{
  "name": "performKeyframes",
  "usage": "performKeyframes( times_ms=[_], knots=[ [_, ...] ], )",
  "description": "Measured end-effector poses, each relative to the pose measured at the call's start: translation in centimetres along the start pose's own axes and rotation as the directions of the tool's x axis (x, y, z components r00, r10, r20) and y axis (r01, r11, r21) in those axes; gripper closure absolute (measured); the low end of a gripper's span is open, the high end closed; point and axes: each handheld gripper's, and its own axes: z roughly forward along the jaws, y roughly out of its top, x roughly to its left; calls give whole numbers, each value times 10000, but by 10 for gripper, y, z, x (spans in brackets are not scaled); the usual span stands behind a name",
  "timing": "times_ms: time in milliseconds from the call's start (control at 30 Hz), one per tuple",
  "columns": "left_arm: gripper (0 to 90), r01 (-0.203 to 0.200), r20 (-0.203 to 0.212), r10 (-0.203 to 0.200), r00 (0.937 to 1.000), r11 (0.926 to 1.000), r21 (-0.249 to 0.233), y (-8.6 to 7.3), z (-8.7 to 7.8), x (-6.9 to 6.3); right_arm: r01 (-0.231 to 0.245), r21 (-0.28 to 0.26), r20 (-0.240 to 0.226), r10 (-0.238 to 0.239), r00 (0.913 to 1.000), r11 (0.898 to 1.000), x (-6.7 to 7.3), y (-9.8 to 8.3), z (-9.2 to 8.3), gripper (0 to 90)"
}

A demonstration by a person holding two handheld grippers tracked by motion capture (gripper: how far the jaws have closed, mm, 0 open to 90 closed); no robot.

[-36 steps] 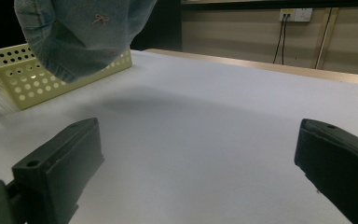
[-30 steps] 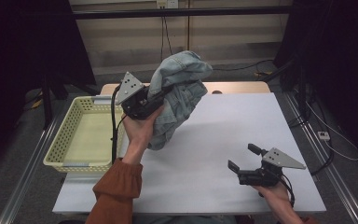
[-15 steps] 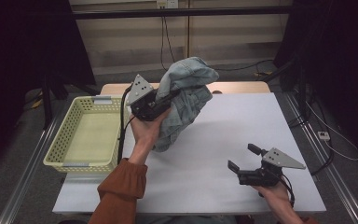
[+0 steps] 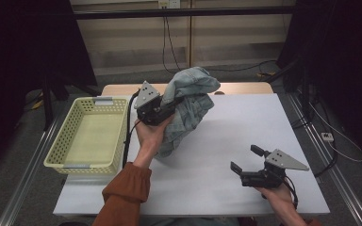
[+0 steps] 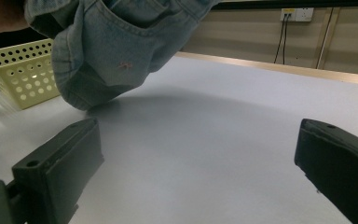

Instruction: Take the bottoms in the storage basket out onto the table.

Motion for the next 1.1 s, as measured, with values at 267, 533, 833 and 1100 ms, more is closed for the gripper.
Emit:
performKeyframes(
  times_ms=[267, 533, 833, 1100],
  knots=[
    [745, -152, -26, 154, 9999, 9982, 588, -13, 8, 3, 31, 8, 18, -31, 10000, 10000, 0, 0, 0, 8],
    [743, 102, -124, -88, 9999, 9932, 1164, -30, 12, 12, -36, 28, -3, 36, 10000, 10000, 0, 0, 0, 8],
    [742, 336, -142, -317, 9994, 9860, 1636, -43, 17, 15, -32, 36, 4, 32, 10000, 10000, 0, 0, 0, 8],
    [738, 495, -133, -478, 9988, 9772, 2067, -54, 21, 19, -17, 34, 5, 17, 10000, 10000, 0, 0, 0, 8]
  ],
)
